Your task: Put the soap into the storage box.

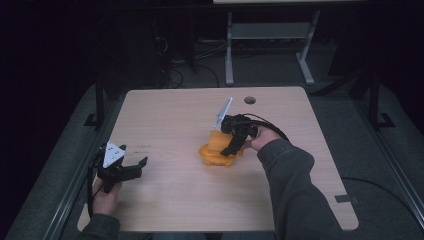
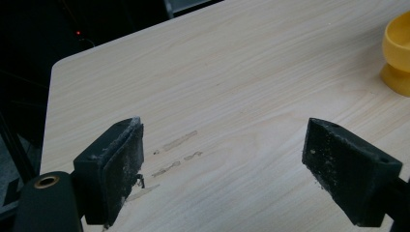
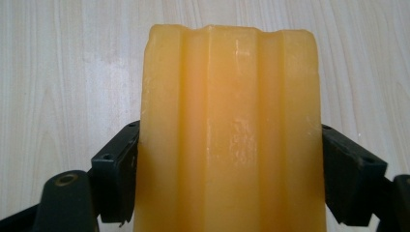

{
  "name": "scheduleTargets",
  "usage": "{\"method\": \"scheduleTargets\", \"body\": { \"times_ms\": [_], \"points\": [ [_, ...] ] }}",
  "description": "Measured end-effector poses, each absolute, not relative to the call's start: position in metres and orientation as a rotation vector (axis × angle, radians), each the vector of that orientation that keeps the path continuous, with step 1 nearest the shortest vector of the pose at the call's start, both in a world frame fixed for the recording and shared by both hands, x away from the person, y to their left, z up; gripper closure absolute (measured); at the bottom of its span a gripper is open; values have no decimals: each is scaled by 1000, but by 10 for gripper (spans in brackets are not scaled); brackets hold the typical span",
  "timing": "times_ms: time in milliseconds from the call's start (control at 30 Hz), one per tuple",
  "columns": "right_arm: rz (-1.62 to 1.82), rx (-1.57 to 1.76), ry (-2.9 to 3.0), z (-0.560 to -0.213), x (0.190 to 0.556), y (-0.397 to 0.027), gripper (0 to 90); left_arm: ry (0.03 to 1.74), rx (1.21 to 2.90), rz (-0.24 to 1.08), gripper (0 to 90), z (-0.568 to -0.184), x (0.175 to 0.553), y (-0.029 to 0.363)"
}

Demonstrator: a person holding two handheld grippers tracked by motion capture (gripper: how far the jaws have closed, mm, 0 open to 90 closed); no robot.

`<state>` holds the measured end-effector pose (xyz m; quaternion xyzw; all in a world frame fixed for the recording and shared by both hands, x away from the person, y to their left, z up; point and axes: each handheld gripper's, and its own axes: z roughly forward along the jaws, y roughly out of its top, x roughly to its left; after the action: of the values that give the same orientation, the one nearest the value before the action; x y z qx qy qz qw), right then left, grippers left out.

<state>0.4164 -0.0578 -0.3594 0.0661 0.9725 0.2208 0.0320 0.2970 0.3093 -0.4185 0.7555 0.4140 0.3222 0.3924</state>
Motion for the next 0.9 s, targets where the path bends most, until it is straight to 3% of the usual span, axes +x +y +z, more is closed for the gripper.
{"method": "scheduleTargets", "body": {
  "times_ms": [900],
  "points": [
    [687, 164, 3031, -380, 424, -37, 207, 1055, 1909, 817, 141, -418, 297, 310]
  ]
}}
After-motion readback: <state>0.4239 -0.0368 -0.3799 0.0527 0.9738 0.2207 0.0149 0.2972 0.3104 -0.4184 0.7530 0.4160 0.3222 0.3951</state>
